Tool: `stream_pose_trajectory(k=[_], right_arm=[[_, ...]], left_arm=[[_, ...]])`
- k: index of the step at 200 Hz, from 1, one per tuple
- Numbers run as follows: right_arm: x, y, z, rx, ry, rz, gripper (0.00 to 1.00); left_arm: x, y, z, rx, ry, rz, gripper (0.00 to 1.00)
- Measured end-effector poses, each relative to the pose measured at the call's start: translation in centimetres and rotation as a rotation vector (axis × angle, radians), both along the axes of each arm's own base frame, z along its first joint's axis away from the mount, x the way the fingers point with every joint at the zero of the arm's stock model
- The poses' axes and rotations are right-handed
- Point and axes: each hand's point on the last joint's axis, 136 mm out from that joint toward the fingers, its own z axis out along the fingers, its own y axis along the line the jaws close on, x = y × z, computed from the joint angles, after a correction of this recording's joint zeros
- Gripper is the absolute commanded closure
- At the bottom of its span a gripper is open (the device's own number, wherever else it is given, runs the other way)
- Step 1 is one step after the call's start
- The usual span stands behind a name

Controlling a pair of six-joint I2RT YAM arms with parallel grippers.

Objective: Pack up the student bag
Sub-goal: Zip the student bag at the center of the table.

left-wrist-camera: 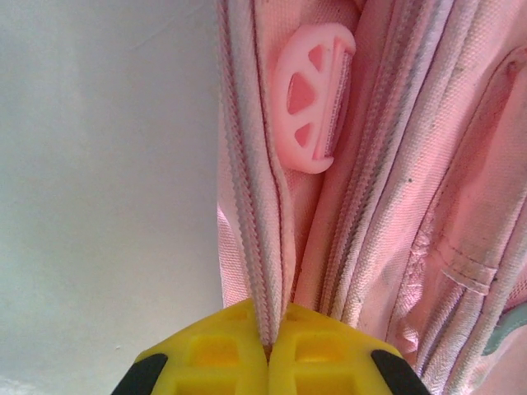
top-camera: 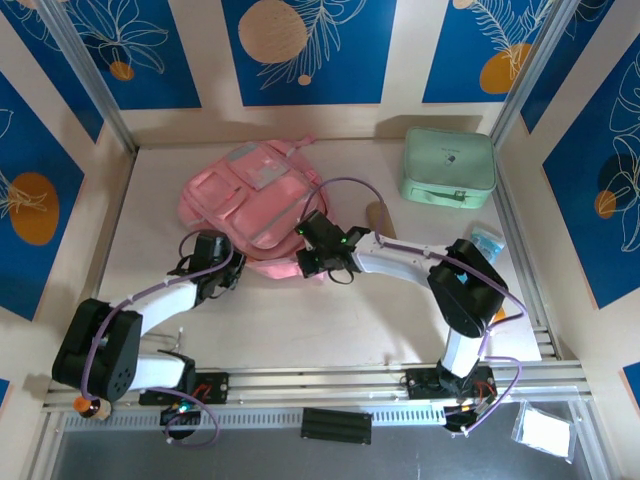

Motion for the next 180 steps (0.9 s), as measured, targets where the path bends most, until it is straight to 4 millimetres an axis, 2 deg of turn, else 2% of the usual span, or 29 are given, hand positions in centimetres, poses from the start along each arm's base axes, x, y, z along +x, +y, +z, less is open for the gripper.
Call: stream_pose_trajectory(k=[45,52,68,108,138,157,180], right_arm=[[0.2,0.3,-0.3,-0.013,0.010,0.000,0.84],[0.2,0.2,-0.3,-0.014,0.011,0.000,0.86],[0.2,0.2,-0.4,-0.015,0.010,0.002,0.97],[0.6,-0.2,-0.4,-0.038,-0.015,-0.010,0.99],[1.5,-2.8,-0.4,-0.057,-0.043,-0.047,0.99],[3.3,-5.1,-0.2,-0.048,-0.049,-0.080,0.98],[5.1,-6.7,0.1,-0.032,-0.062,-0.095,1.00]], left_arm=[[-0.1,0.1,-0.1,0.007,0.006,-0.004,1.00],[-0.1,0.1,-0.1,0.009,0.005,-0.005,1.00],[-0.1,0.1,-0.1,0.013,0.005,-0.006,1.00],[0.0,0.1,0.0,0.015,0.004,-0.006,1.00],[0.0,0.2,0.2,0.038,0.006,-0.022,1.00],[0.0,0.2,0.3,0.051,0.003,-0.040,1.00],[0.2,-0.1,0.5,0.058,0.003,-0.073,1.00]])
